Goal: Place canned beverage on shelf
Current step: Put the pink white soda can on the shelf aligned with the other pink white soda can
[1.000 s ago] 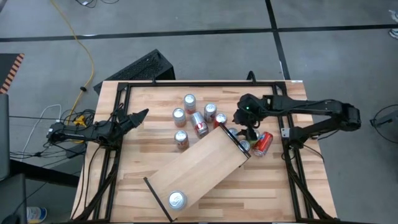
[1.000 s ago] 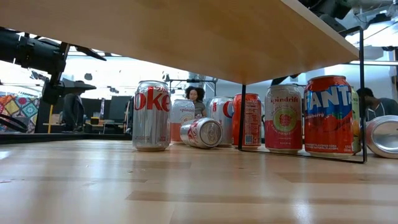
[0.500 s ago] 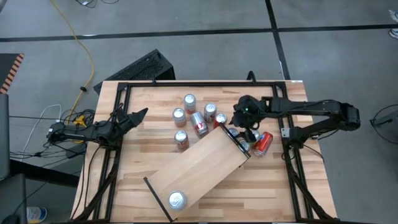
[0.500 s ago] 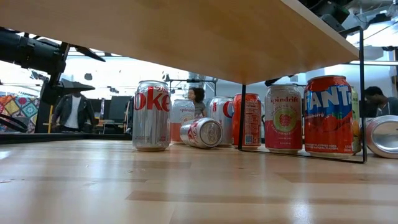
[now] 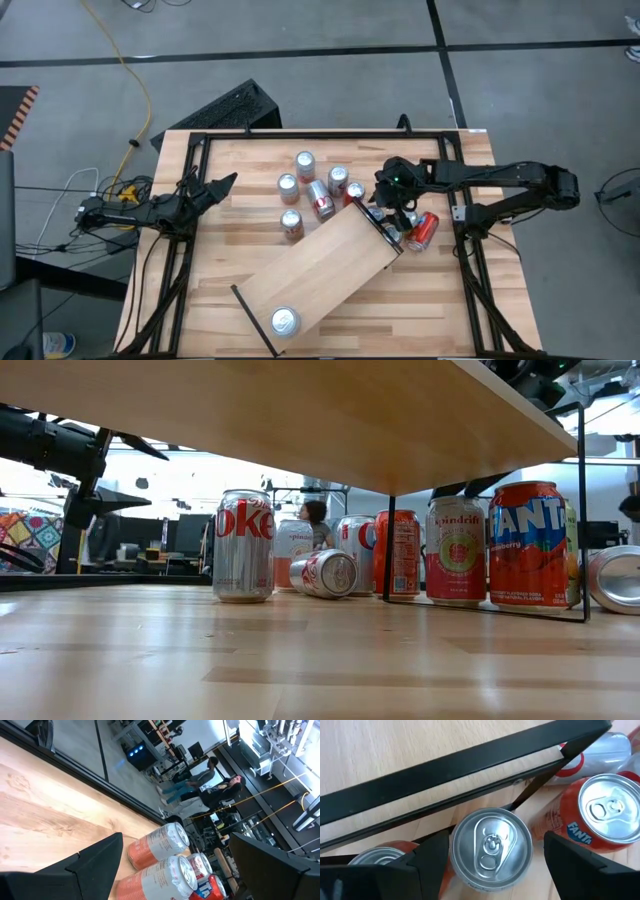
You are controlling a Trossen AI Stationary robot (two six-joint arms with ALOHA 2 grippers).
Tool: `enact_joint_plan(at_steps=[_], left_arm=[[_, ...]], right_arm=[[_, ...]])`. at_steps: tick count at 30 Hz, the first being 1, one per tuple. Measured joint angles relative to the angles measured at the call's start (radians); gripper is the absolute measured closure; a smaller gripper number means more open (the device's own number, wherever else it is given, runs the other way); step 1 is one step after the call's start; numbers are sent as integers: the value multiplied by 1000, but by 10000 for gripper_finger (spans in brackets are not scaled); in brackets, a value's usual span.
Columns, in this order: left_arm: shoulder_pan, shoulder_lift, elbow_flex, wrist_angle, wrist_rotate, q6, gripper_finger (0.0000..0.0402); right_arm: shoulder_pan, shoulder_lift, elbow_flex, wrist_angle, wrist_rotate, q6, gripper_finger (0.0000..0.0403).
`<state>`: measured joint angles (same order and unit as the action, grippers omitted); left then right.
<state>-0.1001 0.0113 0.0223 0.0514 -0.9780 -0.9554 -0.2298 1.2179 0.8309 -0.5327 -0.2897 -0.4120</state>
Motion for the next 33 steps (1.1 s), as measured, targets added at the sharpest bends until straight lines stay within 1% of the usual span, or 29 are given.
enact_joint_plan(at_steps=[4,12,18,23,29,33], left_arm=[[0,0,0,0,-5,0,51],[0,0,0,0,-5,-8,51],[0,0,0,0,-6,-9,51],[0,0,0,0,-6,-10,51],[0,0,0,0,-6,-10,51],[0,0,0,0,-6,-10,51]], right_arm=[[0,4,0,2,0,-22,97],[1,71,1,10,-8,-30,97],[0,78,2,10,-7,-31,99],[0,78,2,14,-2,-19,131],[-8,75,2,-2,0,19,194],[-28,75,3,-26,2,56,198]])
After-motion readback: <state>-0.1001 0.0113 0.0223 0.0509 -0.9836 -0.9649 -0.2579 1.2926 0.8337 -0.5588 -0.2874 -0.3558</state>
